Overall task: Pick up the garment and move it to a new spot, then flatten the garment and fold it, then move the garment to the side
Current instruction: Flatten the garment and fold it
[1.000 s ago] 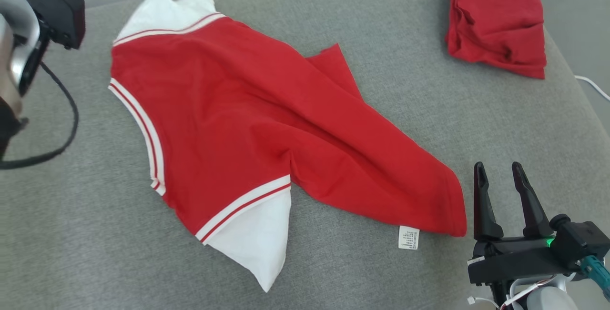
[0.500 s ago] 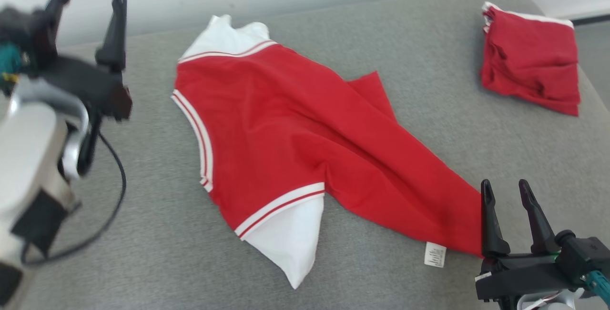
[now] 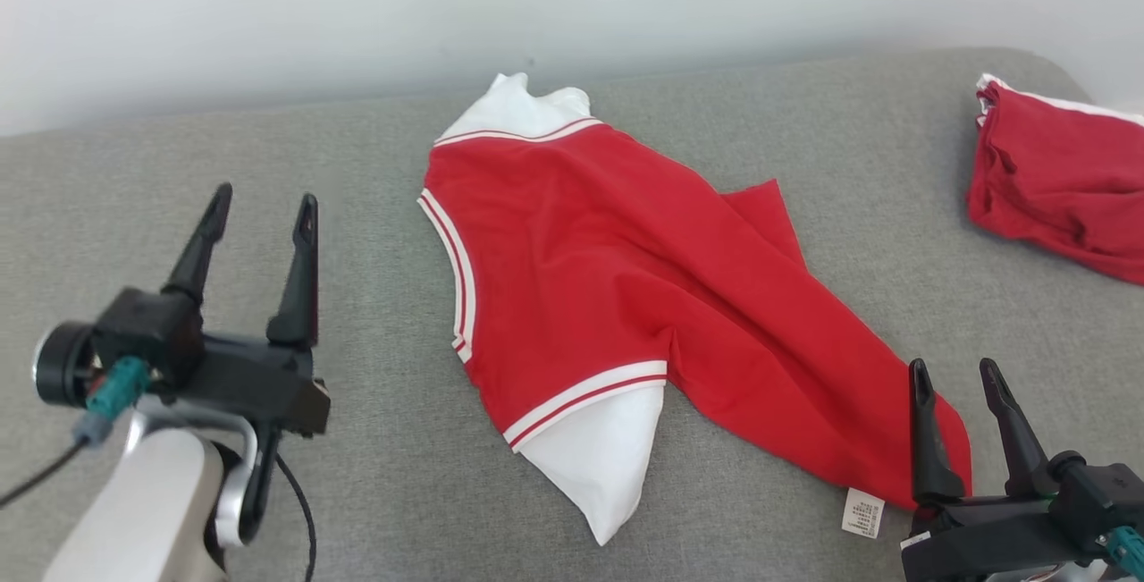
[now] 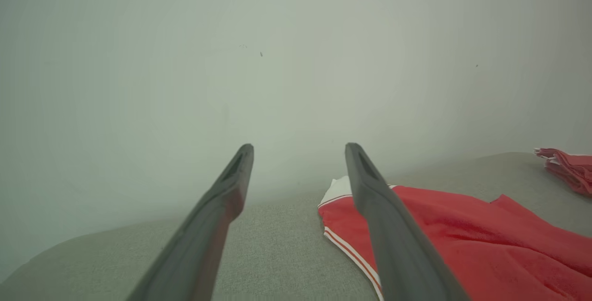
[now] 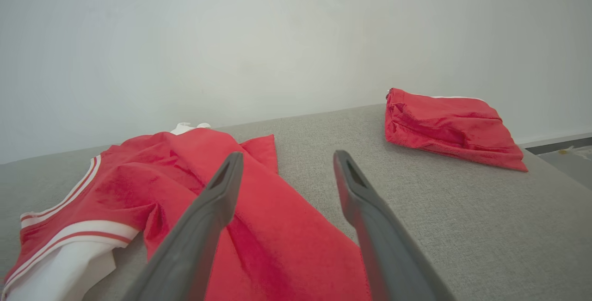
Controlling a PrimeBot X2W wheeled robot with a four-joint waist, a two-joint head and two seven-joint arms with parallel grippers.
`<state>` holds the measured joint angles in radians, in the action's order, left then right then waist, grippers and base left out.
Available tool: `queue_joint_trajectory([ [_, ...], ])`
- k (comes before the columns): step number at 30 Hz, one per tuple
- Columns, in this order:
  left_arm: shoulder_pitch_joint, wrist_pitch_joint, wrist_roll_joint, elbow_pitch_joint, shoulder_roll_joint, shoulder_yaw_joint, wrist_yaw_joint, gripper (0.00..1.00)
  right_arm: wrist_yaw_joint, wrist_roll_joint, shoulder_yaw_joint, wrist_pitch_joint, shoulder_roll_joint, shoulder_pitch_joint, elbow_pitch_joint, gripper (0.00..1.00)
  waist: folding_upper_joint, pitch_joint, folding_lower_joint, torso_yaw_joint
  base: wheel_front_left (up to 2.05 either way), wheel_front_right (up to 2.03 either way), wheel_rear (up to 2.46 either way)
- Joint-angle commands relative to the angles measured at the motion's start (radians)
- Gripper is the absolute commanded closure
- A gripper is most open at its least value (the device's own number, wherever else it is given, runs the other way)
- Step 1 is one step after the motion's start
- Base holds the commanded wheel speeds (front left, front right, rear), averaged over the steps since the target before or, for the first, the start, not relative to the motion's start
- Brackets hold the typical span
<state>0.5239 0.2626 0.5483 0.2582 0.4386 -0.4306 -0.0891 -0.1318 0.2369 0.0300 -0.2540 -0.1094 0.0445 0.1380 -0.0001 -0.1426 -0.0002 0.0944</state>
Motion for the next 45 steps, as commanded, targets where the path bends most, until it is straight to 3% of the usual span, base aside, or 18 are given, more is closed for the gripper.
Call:
queue_joint_trajectory([
  [1,-0.025,0.003,-0.022,-0.009,-0.01,0.012,-0.004,0.0,0.002,0.003,-0.001,0.004,-0.008,-0.007,-0.004,0.0,0.0001,0.008,0.0002,-0.009,0.0,0.0,0.0],
  [6,-0.095,0.003,-0.08,-0.028,-0.056,0.057,0.0,0.0,0.002,0.005,0.007,0.005,-0.006,-0.015,-0.016,0.0,0.0001,0.004,0.0002,-0.015,0.0,0.0,0.0],
  [11,-0.124,0.003,-0.103,0.016,-0.101,0.074,0.041,0.0,0.002,0.003,0.002,0.01,0.001,-0.014,-0.02,0.0,0.0001,0.002,0.0002,-0.008,0.0,0.0,0.0],
  [21,-0.058,-0.019,-0.136,0.248,-0.18,-0.016,0.134,0.0,0.002,0.016,0.002,0.005,0.016,-0.008,-0.003,0.0,0.0001,-0.033,0.0002,0.059,0.0,0.0,0.0],
  [34,0.059,-0.116,-0.118,0.493,-0.221,-0.063,0.174,0.0,0.002,0.012,0.015,-0.004,0.032,0.011,0.004,0.0,0.0001,-0.085,0.0002,0.109,0.0,0.0,0.0],
  [35,0.059,-0.129,-0.112,0.507,-0.227,-0.065,0.176,0.06,0.002,0.01,0.017,-0.005,0.034,0.011,0.004,0.0,0.0001,-0.085,0.0002,0.11,0.0,0.0,0.0],
  [36,0.061,-0.136,-0.103,0.517,-0.233,-0.067,0.181,0.59,0.002,0.008,0.019,-0.006,0.035,0.012,0.003,0.0,0.0001,-0.085,0.0002,0.109,0.0,0.0,0.0],
  [37,0.065,-0.134,-0.096,0.524,-0.238,-0.066,0.184,0.99,0.002,0.006,0.02,-0.007,0.037,0.013,0.003,0.0,0.0001,-0.084,0.0002,0.108,0.0,0.0,0.0],
  [45,0.066,-0.059,-0.064,0.489,-0.231,-0.028,0.175,1.0,0.002,0.006,0.041,-0.01,0.034,-0.009,0.006,0.0,0.0001,-0.044,0.0002,0.047,0.0,0.0,0.0],
])
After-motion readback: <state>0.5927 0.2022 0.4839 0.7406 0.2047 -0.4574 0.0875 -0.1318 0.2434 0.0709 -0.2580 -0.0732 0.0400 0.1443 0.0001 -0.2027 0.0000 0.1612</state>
